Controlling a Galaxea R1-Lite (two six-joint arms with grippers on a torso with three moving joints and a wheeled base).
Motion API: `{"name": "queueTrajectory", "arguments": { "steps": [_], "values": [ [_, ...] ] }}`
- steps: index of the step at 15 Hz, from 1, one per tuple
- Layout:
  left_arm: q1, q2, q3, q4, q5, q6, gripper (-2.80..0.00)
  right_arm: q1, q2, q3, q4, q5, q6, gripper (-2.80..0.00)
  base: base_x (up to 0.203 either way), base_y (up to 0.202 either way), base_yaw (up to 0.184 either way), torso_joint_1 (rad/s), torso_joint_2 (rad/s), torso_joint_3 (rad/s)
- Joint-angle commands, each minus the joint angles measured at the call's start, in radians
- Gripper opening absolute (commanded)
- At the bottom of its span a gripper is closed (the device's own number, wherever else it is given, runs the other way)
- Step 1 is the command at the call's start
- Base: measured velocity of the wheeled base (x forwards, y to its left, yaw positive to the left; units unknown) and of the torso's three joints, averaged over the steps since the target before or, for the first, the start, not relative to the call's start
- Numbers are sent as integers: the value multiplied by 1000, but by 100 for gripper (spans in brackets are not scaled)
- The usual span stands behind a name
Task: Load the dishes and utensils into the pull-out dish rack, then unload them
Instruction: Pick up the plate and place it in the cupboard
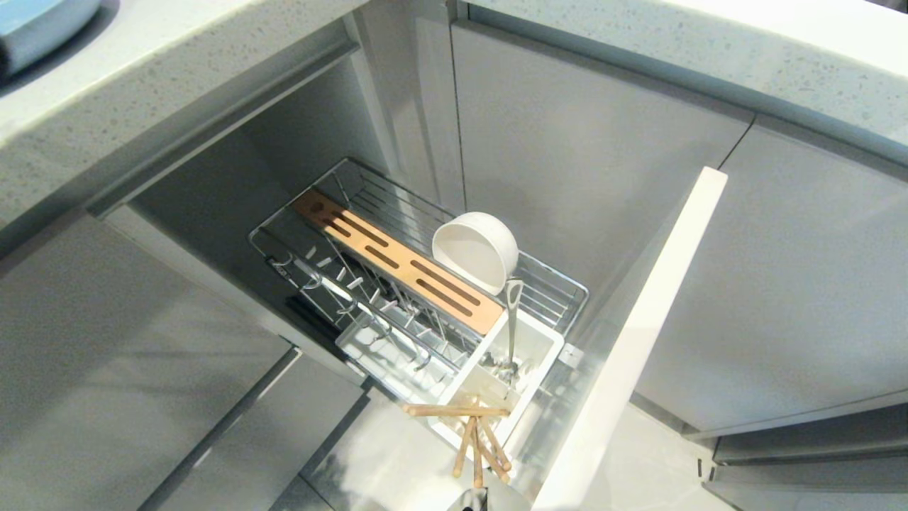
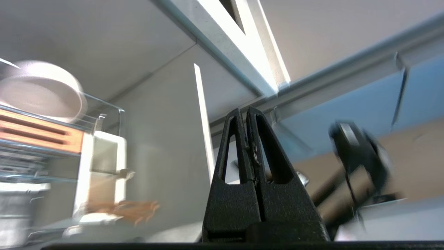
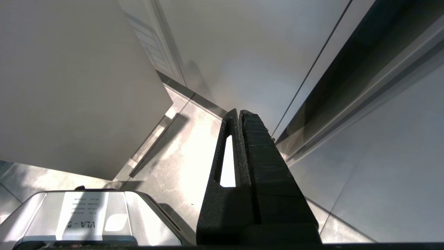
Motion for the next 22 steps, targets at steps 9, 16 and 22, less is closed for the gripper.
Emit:
{"name": "queueTrajectory", "arguments": {
  "steps": [9, 16, 22],
  "values": [
    [530, -88, -306, 194, -106, 106, -280, 0, 0, 1, -1, 0, 0, -280, 0, 0, 0, 0, 0, 0],
    [741, 115, -821, 344, -133, 122, -280, 0, 0, 2, -1, 0, 0, -280, 0, 0, 0, 0, 0, 0],
    [837, 150, -845, 562, -17, 545, -280, 0, 0, 1, -1, 0, 0, -280, 0, 0, 0, 0, 0, 0]
  ]
}}
